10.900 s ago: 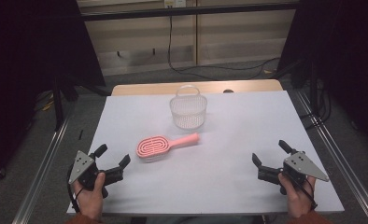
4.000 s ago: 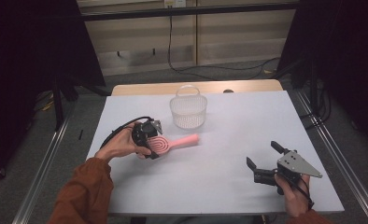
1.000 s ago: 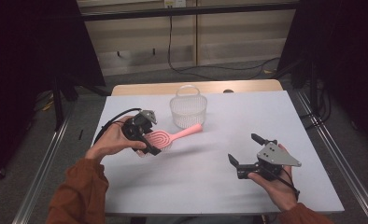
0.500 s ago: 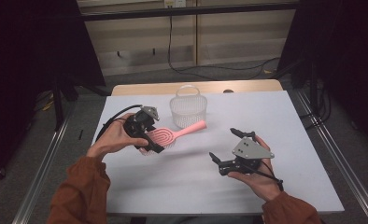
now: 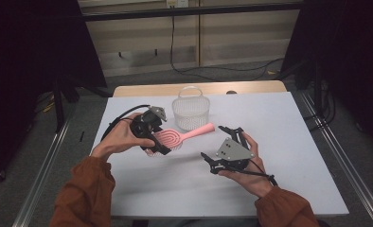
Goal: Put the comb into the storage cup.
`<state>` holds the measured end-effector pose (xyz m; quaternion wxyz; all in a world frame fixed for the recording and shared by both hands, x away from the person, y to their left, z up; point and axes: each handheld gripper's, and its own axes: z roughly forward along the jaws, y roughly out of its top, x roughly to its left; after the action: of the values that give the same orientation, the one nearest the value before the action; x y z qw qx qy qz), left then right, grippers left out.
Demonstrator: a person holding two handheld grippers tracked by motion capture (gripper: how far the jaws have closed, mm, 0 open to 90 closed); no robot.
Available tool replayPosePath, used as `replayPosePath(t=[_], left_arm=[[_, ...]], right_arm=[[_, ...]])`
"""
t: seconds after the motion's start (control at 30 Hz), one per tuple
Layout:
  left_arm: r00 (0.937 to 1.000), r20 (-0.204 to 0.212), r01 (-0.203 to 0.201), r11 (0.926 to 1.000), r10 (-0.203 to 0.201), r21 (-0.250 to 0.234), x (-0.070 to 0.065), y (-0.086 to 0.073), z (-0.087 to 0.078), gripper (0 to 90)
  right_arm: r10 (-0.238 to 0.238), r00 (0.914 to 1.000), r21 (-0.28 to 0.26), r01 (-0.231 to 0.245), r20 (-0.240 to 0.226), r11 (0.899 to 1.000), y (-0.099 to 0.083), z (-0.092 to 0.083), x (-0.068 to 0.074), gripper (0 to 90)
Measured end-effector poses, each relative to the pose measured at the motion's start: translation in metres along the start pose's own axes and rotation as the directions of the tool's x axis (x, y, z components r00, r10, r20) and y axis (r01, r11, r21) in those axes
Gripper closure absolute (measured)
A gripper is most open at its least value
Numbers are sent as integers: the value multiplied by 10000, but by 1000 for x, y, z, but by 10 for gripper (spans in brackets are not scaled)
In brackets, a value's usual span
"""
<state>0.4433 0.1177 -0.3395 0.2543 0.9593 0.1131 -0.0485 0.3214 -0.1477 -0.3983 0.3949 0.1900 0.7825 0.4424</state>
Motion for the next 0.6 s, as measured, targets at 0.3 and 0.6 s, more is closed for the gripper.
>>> replayPosePath(t=[0.3,0.6], left_arm=[[9995,226,-211,9997,208,142,-4,6,5,197],[9992,254,-313,9991,305,299,-6,8,7,198]], right_arm=[[-1792,9836,12,1792,220,9838,14,12,15,91],[-3320,9428,381,3308,316,9429,19,23,26,164]])
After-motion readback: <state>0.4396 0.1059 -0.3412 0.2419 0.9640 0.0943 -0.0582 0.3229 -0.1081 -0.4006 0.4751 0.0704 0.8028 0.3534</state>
